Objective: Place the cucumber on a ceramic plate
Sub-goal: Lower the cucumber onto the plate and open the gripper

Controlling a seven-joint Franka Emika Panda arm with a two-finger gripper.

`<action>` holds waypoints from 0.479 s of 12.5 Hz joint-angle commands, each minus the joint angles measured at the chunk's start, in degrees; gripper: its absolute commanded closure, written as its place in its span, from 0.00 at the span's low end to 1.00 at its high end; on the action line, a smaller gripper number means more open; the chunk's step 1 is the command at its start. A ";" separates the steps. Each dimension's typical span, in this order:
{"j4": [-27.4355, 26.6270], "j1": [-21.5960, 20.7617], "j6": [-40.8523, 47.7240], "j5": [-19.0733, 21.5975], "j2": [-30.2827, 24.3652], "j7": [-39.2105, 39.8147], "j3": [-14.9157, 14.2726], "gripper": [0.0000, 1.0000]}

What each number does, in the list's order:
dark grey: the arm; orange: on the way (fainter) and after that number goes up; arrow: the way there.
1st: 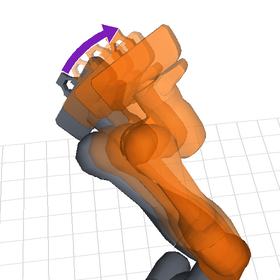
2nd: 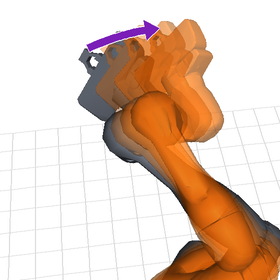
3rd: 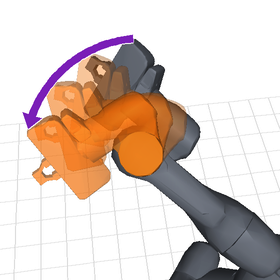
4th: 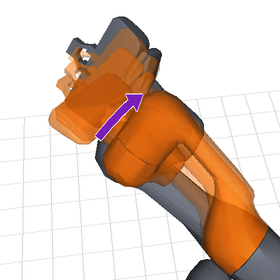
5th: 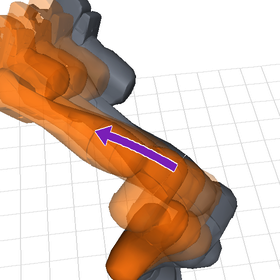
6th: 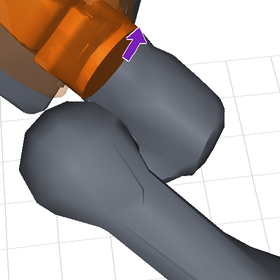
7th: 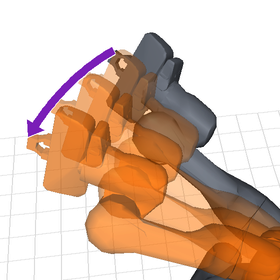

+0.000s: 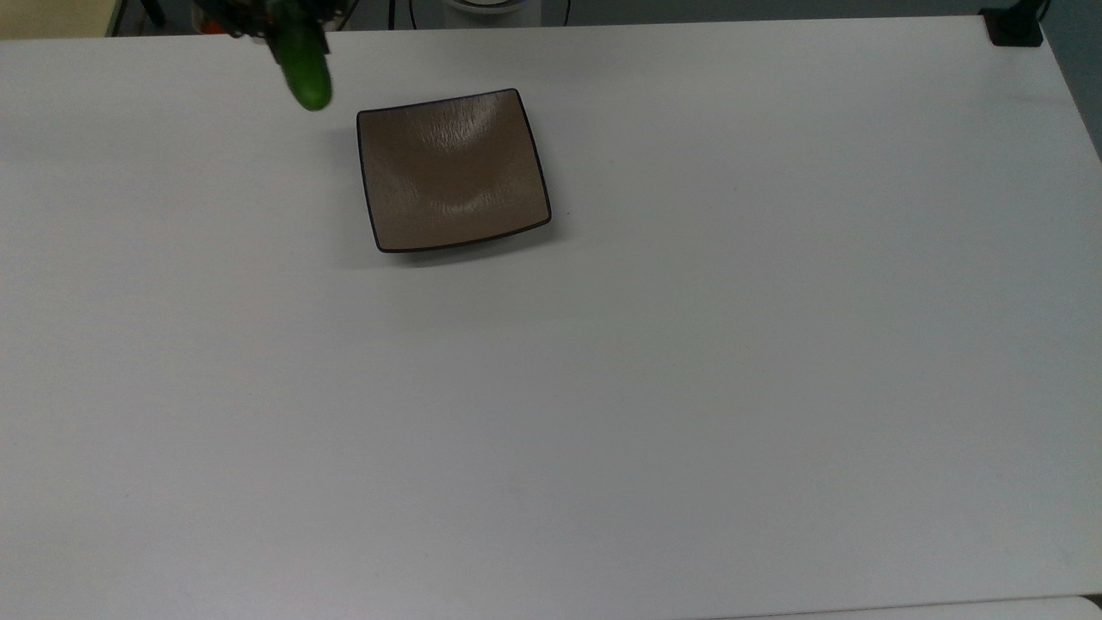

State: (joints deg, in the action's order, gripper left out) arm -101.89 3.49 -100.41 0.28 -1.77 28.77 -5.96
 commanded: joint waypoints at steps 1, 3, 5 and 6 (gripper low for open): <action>-4.45 -0.06 -0.04 0.69 -0.17 -6.08 4.71 0.98; -6.83 -0.15 -0.22 0.69 1.58 -7.41 6.75 0.96; -9.02 -0.15 -1.35 0.60 3.25 -7.50 8.41 0.96; -11.29 -0.15 -4.24 0.52 3.43 -7.50 8.94 0.96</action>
State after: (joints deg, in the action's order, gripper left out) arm -109.22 3.41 -100.45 0.28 1.33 22.22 1.59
